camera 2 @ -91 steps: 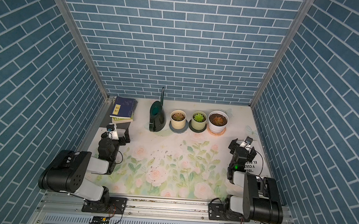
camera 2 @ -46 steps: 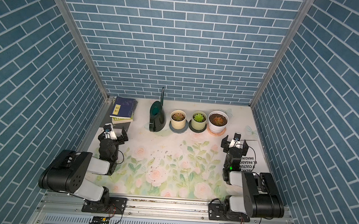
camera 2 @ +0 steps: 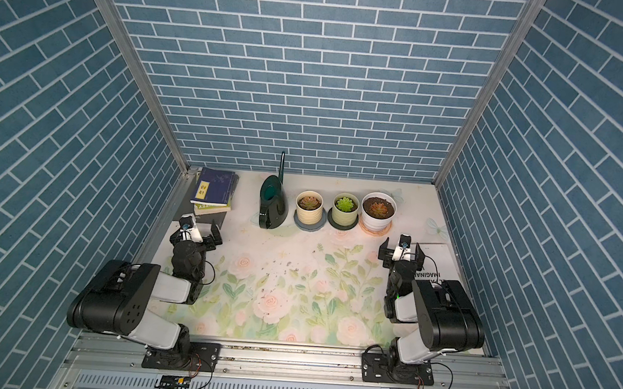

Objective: Water the succulent around the soil edge
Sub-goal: Reset both arms

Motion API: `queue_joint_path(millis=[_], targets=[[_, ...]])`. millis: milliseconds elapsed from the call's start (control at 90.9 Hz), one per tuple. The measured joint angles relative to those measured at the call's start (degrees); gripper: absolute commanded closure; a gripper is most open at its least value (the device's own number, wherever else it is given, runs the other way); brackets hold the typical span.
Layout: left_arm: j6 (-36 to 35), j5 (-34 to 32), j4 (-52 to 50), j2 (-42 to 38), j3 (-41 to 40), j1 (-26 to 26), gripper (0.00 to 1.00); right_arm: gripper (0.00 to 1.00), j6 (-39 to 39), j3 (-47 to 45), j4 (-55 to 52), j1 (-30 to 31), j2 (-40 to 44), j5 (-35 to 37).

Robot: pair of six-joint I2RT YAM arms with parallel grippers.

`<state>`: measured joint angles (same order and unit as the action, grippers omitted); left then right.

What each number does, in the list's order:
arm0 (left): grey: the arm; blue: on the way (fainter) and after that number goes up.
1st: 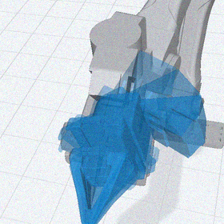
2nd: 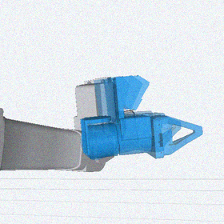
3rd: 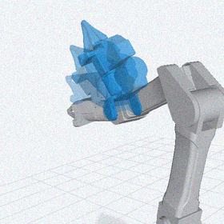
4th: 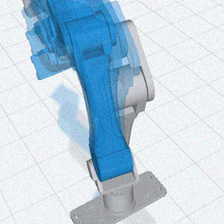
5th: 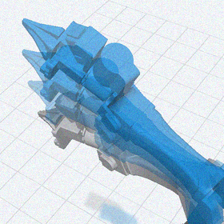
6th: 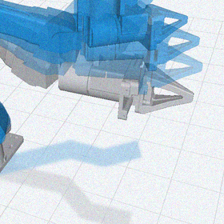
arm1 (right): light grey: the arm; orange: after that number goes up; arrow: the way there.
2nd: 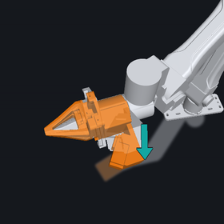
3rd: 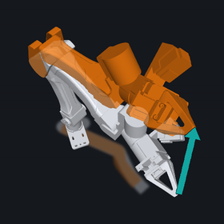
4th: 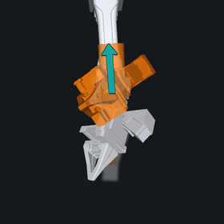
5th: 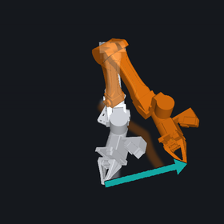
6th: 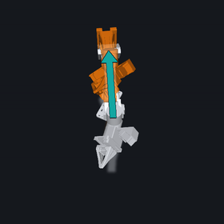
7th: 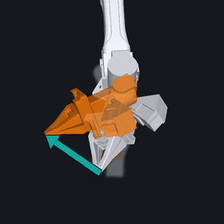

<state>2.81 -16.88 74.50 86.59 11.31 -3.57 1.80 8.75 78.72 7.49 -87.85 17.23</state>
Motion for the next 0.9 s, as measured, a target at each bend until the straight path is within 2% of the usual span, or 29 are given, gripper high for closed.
queue_joint_path(millis=[198,616,902], targets=[[0.0,-0.02,0.0,0.0,0.0,-0.02,0.0,0.01,-0.02,0.7,-0.5,-0.63,0.0,-1.09],[0.0,-0.02,0.0,0.0,0.0,0.0,0.0,0.0,1.27,2.12,-3.32,-4.22,0.0,-15.85],[0.0,-0.02,0.0,0.0,0.0,0.0,0.0,0.01,1.27,2.56,-4.13,-4.57,0.0,-18.84]])
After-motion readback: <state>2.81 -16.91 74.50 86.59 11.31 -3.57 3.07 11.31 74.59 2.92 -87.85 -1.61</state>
